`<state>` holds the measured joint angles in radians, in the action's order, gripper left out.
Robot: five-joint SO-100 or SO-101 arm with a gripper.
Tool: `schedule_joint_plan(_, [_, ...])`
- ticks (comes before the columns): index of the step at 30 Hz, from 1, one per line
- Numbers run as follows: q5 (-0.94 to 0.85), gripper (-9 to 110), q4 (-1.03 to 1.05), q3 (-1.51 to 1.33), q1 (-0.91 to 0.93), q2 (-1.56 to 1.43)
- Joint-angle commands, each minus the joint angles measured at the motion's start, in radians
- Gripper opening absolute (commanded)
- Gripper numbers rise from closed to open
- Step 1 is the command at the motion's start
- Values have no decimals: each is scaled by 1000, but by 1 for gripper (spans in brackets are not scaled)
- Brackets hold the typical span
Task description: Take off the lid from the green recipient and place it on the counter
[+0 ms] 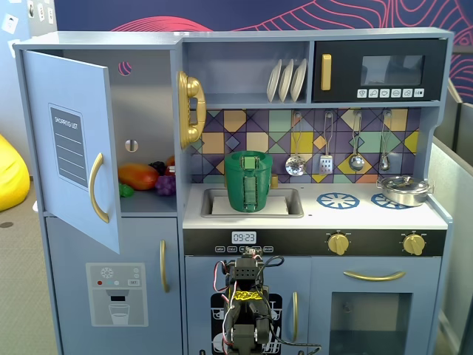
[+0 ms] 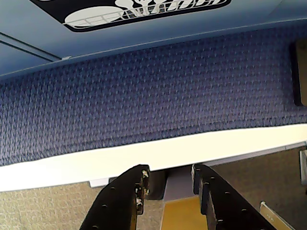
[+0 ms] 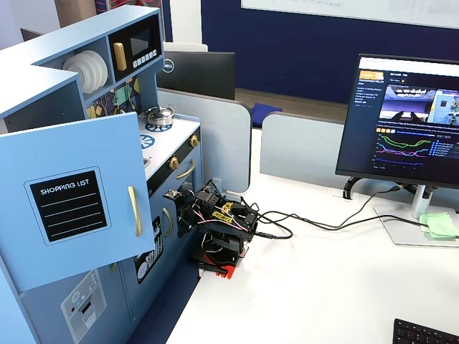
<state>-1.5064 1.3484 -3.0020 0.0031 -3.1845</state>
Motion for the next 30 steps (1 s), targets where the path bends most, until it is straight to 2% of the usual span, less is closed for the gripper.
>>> schedule_joint_plan(1, [-8,0,183,3,35,5])
schedule_joint_plan(13, [-14,0,184,5,34,6])
schedule_joint_plan(17, [-78,0,87,49,63,8])
schedule_joint_plan(22, [-253,0,-15,290,91,61])
schedule_joint_plan(26, [-327,0,-87,543,77,164])
schedule_joint_plan(30, [-321,1,-173,738,51,247])
